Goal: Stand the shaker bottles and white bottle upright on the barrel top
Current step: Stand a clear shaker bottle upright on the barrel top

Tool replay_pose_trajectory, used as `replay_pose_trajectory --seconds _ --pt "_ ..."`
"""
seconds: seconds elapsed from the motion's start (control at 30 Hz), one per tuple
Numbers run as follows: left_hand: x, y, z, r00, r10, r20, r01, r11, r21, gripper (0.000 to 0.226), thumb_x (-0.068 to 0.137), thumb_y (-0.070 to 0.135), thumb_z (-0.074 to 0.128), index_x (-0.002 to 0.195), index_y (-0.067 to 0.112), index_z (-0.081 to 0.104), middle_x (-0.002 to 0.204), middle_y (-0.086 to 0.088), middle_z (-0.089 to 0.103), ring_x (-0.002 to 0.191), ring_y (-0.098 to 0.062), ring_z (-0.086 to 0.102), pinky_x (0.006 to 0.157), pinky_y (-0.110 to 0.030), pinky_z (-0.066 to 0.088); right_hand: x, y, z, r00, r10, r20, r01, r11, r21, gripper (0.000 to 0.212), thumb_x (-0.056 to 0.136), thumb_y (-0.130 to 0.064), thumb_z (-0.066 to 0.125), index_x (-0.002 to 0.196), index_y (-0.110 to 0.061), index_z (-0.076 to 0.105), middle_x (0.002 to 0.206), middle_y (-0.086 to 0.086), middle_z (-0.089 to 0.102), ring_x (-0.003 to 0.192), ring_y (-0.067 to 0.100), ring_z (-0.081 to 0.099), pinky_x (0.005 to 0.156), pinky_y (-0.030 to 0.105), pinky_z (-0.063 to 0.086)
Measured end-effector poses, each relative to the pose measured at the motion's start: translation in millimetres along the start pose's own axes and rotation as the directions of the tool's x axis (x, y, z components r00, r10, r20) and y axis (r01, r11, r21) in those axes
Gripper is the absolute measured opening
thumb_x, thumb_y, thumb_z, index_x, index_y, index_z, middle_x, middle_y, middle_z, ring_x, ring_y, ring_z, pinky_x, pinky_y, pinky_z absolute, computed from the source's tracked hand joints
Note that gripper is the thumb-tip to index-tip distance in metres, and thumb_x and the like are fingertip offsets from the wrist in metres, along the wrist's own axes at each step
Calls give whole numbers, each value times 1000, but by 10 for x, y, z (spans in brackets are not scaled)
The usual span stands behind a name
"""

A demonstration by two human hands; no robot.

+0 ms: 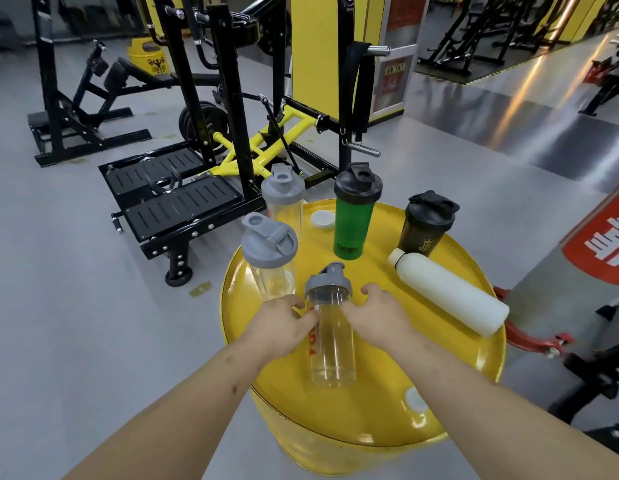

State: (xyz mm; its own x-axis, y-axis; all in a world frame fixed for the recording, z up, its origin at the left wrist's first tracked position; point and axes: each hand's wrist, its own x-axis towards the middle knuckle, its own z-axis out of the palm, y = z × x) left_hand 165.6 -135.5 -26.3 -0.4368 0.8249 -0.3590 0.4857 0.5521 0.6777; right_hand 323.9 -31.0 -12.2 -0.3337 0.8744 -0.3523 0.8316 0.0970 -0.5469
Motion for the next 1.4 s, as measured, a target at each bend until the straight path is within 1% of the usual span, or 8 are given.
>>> replay_pose_trajectory --seconds 0.1,0.2,0.37,0.53,0.7,1.07,1.23,1.4 --pt "29 58 68 998 -51 26 54 993 -105 59 92 56 65 136 17 61 103 -2 75 81 -27 77 69 -40 67 9 7 -14 994 41 106 -45 998 33 73 95 -59 51 150 -11 44 138 12 59 109 29 61 83 34 51" --pt "57 86 109 996 -62 59 70 985 -157 58 89 55 66 134 18 62 101 -7 77 80 -28 79 67 -46 67 23 33 -35 984 49 173 -66 994 90 57 94 -55 51 127 -10 61 113 8 67 97 30 68 89 47 60" --pt "62 176 149 997 -34 62 43 988 -149 55 89 55 67 130 19 61 92 -6 78 69 -27 78 65 -49 67 25 55 -93 980 38 197 -85 968 238 33 93 -39 56 106 -10 67 103 13 70 93 28 69 76 44 65" --pt "80 331 169 999 43 -11 -44 975 -218 56 92 48 72 137 18 57 97 0 76 82 -19 76 66 -44 67 63 118 -233 994 -1 108 -30 958 284 49 89 -43 59 129 -15 61 116 8 66 93 23 68 74 41 65" --pt "124 475 177 988 125 -96 -146 956 -256 65 86 53 75 140 27 51 111 9 68 88 -14 75 72 -46 67 66 144 -391 995 -94 -15 93 932 350 62 82 -47 65 138 -25 54 120 -5 64 106 20 63 92 48 59" --pt "171 589 253 943 275 -188 -324 884 -338 56 86 29 80 131 41 48 125 24 60 114 4 62 69 -28 63 57 258 -457 941 -304 -147 337 832 441 71 85 -16 72 148 -37 45 138 -21 57 122 1 57 94 31 51" --pt "183 583 278 944 277 -181 -326 872 -365 62 87 29 78 135 49 44 129 29 58 114 15 56 66 -24 59 90 292 -430 935 -320 -153 354 806 475 71 86 -10 72 146 -35 43 138 -21 55 124 -2 54 78 11 47" --pt "214 569 276 946 273 -174 -319 873 -370 64 88 23 76 133 50 41 126 32 58 111 23 53 63 -20 55 138 294 -385 928 -335 -161 370 788 491 69 86 -10 74 143 -35 44 136 -22 54 125 -1 54 75 12 49"
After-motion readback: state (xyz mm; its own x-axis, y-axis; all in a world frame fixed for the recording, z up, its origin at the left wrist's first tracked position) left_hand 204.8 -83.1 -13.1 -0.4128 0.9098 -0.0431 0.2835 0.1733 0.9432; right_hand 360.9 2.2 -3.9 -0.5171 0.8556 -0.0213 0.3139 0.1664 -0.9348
